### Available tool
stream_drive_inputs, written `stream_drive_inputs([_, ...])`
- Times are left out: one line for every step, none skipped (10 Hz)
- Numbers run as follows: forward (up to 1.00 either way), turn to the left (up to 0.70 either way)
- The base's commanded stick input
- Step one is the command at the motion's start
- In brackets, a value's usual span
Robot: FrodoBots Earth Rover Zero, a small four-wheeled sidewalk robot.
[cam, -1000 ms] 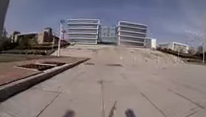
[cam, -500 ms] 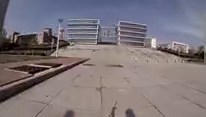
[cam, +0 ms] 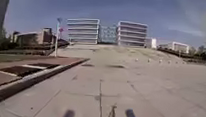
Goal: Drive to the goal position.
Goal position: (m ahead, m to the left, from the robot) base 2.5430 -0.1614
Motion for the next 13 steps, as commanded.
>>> stream_drive_inputs([0.70, 0.00])
stream_drive_inputs([0.70, 0.00])
stream_drive_inputs([0.70, 0.00])
stream_drive_inputs([0.70, 0.00])
stream_drive_inputs([0.70, 0.00])
stream_drive_inputs([0.70, 0.00])
stream_drive_inputs([0.70, 0.00])
stream_drive_inputs([0.70, 0.00])
stream_drive_inputs([0.70, 0.00])
stream_drive_inputs([0.70, 0.00])
stream_drive_inputs([0.70, 0.00])
stream_drive_inputs([0.70, 0.00])
stream_drive_inputs([0.70, 0.00])
